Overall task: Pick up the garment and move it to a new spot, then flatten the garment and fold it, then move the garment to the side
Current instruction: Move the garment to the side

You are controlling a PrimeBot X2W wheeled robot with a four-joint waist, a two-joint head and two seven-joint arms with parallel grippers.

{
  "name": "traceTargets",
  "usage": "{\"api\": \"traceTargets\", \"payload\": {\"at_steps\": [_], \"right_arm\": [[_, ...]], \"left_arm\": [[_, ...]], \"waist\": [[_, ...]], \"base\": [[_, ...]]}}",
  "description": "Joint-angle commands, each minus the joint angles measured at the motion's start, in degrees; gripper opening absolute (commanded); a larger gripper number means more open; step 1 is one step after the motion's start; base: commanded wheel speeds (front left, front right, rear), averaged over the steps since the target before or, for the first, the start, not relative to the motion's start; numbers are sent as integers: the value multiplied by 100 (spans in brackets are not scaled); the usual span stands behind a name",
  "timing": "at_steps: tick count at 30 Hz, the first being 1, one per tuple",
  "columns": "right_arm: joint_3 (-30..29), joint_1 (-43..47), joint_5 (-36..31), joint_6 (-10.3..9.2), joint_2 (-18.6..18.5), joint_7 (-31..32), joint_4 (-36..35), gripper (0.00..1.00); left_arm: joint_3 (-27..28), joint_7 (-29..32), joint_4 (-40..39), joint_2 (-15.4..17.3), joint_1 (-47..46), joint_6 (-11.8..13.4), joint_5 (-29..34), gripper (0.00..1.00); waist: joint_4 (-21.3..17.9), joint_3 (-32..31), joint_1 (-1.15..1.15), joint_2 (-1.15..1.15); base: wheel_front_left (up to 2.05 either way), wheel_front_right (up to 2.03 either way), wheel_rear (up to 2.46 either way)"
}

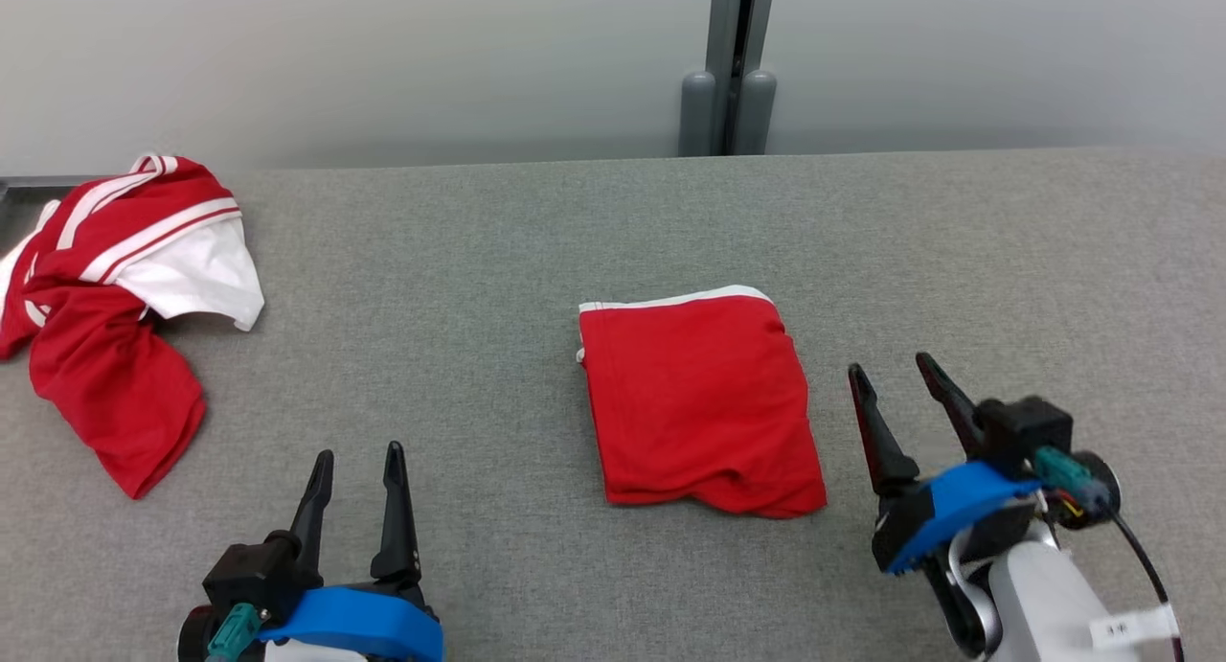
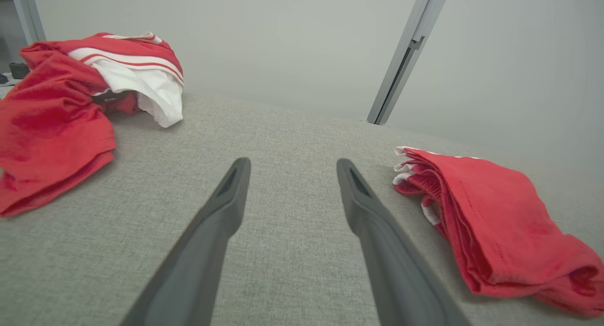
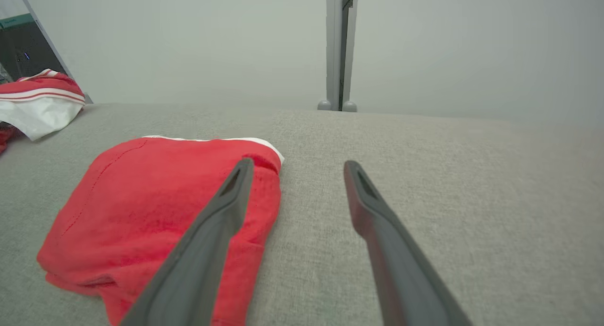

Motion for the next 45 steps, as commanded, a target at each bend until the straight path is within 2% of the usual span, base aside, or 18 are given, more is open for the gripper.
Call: {"api": "traceTargets", "payload": {"at_steps": [1, 6, 13, 19, 24, 25, 26, 27, 29, 34, 38, 45], "right_arm": [[22, -138, -30, 1, 0, 163, 54, 100], [93, -854, 15, 1, -225, 1371, 245, 100], [445, -1462, 867, 1, -683, 2863, 624, 100], [756, -1603, 1508, 1, -994, 3615, 997, 100], [1049, -1567, 1890, 1, -1113, 3870, 1218, 100], [1088, -1572, 1935, 1, -1130, 3864, 1240, 92], [1129, -1585, 1966, 1, -1140, 3814, 1254, 51], [1162, -1603, 1993, 1, -1152, 3752, 1256, 31], [1216, -1665, 1999, 1, -1184, 3584, 1267, 0], [1254, -1876, 1935, -5, -1313, 3107, 1303, 0], [1250, -1968, 2004, -5, -1383, 2891, 1289, 0], [1096, -2150, 2005, -5, -1572, 2509, 1052, 0]], "left_arm": [[-11, -27, -24, 2, -95, -13, 39, 100], [-31, -27, -72, -12, -159, -34, 100, 100], [-76, -27, -85, -41, -229, -35, 79, 100], [-148, -27, -67, -48, -283, -43, 60, 100], [-159, -27, -68, -53, -286, -58, 82, 100], [-160, -27, -74, -54, -280, -59, 87, 100], [-162, -27, -82, -56, -273, -53, 96, 100], [-171, -27, -88, -56, -270, -54, 111, 100], [-203, -27, -112, -58, -292, -62, 147, 100], [-370, -28, -206, -59, -380, -127, 222, 100], [-501, -27, -354, -57, -467, -135, 272, 100], [-519, -23, -645, 100, -676, -140, 468, 100]], "waist": [[46, 33, 0, 0], [258, 145, 0, 0], [639, 394, 0, 0], [988, 574, 0, 0], [1113, 622, 0, 0], [1119, 624, 0, 0], [1120, 625, 0, 0], [1112, 627, 0, 0], [1067, 640, 0, 0], [801, 744, 0, 0], [353, 890, 0, 0], [-946, 1383, 0, 0]], "base": [[0, 0, 0], [0, 0, 0], [0, 0, 0], [0, 0, 0], [0, 0, 0], [0, 0, 0], [0, 0, 0], [0, 0, 0], [0, 0, 0], [0, 0, 0], [0, 0, 0], [0, 0, 0]]}}
